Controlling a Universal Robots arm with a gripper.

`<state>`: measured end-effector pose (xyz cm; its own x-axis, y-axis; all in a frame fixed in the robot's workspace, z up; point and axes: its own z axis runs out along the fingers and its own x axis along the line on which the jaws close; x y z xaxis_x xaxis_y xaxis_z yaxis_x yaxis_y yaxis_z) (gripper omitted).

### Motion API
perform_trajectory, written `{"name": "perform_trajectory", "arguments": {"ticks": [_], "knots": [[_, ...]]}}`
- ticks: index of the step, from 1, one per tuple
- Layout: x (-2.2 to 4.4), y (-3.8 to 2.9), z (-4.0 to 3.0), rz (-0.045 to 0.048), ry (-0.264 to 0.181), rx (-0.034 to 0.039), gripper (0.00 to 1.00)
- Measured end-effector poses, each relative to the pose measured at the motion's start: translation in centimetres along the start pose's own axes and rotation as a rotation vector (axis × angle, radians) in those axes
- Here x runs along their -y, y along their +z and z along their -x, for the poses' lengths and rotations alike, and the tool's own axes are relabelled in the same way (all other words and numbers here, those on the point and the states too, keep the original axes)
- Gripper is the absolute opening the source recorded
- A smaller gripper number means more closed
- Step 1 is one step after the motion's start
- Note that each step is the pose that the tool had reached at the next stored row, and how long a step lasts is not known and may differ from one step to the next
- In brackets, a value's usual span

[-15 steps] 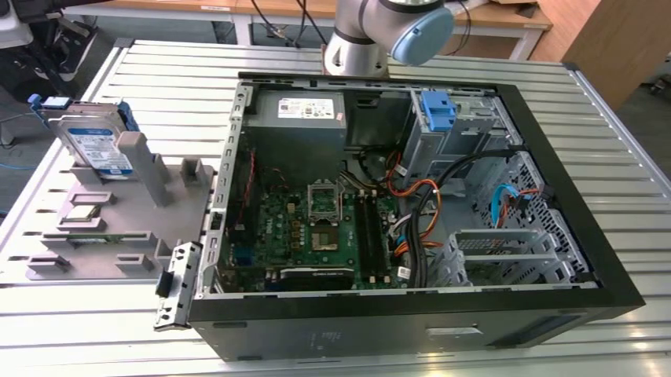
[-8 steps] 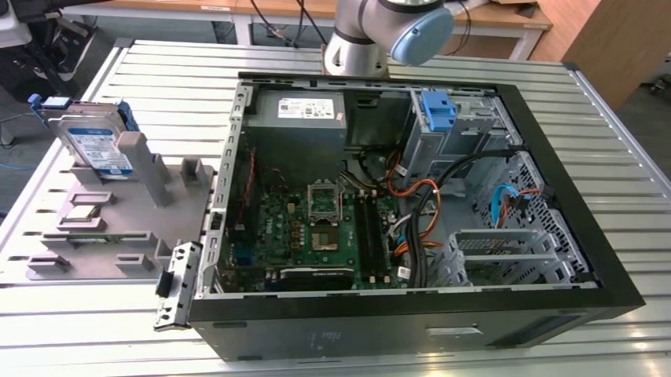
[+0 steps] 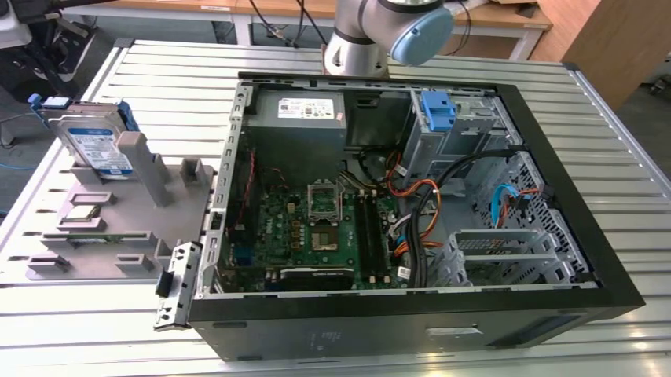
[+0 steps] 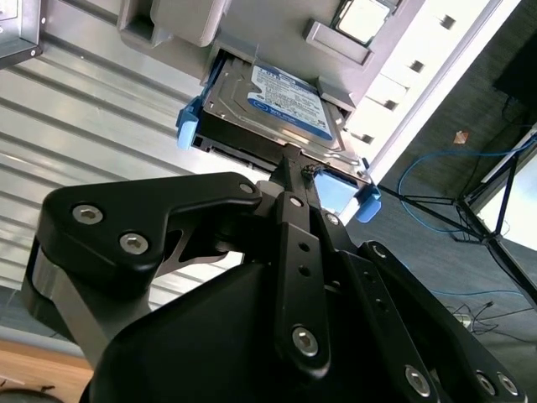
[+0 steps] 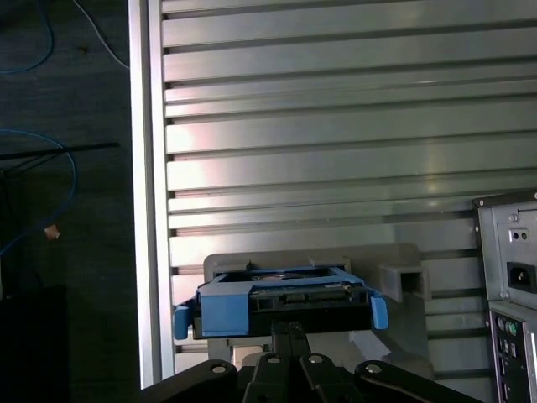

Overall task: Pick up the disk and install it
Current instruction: 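Reach for the disk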

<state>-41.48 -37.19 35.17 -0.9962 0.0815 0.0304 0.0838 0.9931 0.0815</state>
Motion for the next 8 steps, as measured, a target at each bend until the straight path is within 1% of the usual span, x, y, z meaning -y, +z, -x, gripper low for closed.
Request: {"name": "perform_trajectory", "arguments": {"ticks": [4,8], "knots": [[0.01,0.16,0.01,-0.0033,0.0,0.0005,0.11],[0.02,0.24,0.01,-0.0037,0.0,0.0006,0.11]]}}
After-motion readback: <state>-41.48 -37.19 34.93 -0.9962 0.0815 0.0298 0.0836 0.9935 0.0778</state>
